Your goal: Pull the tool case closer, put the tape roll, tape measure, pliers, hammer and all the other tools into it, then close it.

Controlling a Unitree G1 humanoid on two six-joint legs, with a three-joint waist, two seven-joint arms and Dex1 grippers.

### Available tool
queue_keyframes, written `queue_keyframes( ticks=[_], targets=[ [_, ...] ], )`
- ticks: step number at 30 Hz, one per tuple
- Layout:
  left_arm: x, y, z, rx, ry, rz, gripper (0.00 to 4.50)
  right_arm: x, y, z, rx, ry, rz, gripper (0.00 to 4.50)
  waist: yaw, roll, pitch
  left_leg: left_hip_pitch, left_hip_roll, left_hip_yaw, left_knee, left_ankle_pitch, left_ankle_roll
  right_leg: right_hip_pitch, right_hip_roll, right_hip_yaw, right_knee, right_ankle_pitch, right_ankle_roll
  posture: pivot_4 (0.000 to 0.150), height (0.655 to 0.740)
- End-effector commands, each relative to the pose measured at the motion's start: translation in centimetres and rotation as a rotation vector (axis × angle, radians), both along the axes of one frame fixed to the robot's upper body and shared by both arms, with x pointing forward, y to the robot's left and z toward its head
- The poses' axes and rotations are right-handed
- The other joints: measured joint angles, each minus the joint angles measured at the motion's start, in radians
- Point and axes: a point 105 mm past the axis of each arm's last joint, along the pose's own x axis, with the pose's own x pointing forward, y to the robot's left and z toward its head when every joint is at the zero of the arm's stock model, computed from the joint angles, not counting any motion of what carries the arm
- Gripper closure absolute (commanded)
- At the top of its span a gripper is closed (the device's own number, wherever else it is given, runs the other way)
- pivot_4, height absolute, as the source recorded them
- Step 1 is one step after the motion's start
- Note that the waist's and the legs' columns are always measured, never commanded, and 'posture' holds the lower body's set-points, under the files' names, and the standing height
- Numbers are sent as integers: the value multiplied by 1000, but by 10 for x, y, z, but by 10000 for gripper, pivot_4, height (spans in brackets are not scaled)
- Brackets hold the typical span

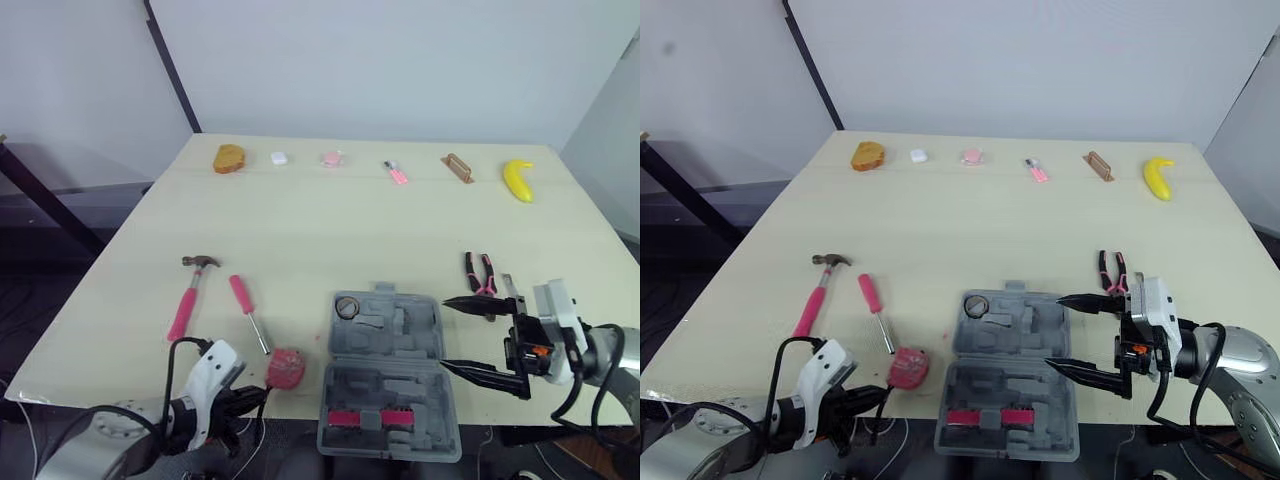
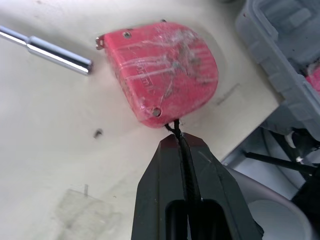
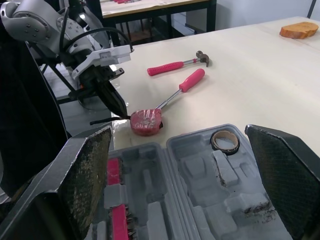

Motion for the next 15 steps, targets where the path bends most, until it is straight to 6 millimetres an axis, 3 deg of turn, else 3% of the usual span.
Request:
queue_keyframes(
  ticks=[1,3,7,11,15],
  targets=[
    [10,2,12,-42,-68,20,41967,0,1,6,0,-42,14,0,0,0,0,0,0,0,0,0,0,0,0,0,0,0,0,1500,7400],
    [8,1,13,-82,-41,15,37497,0,2,6,1,-44,14,0,0,0,0,0,0,0,0,0,0,0,0,0,0,0,0,1500,7400],
    [2,2,19,-146,-13,-11,20942,1,3,5,3,-48,11,0,-1,0,0,0,0,0,0,0,0,0,0,0,0,0,0,1500,7400],
    [-5,22,32,-147,-30,-123,20942,1,3,4,4,-54,7,0,-1,0,0,0,0,0,0,0,0,0,0,0,0,0,0,1500,7400],
    [1,42,46,-196,-155,-226,20942,0,3,4,5,-60,2,0,1,1,0,0,0,1,0,0,0,-1,0,0,0,-1,-3,1500,7400]
  ],
)
